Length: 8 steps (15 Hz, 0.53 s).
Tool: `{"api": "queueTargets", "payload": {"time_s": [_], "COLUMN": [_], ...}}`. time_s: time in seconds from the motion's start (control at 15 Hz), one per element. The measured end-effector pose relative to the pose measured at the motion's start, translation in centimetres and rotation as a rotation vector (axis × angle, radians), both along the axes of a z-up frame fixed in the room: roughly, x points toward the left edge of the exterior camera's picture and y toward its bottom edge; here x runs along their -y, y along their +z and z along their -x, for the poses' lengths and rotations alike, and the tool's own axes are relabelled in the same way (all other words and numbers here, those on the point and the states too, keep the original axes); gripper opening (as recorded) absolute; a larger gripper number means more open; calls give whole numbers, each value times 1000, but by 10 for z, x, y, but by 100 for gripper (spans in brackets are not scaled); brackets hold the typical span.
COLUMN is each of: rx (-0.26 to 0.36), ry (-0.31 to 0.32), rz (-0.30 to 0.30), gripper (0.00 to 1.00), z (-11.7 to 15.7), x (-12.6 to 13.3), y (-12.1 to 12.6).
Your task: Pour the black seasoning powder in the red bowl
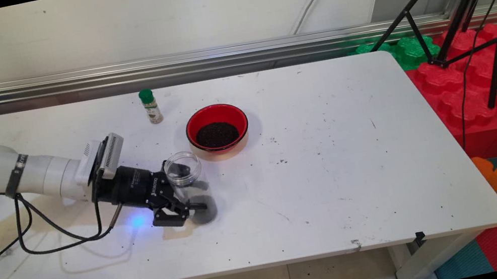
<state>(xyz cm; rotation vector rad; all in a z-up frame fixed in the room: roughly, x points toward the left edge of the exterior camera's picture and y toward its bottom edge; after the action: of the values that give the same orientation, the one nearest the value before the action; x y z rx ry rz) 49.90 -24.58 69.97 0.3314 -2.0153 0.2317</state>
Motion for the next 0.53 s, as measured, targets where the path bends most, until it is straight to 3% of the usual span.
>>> {"api": "queueTargets", "payload": {"time_s": [0.53], "rx": [-11], "ry": [18], "rz": [12], "gripper": [0], "z": [-3], "x": [11], "y": [18]}}
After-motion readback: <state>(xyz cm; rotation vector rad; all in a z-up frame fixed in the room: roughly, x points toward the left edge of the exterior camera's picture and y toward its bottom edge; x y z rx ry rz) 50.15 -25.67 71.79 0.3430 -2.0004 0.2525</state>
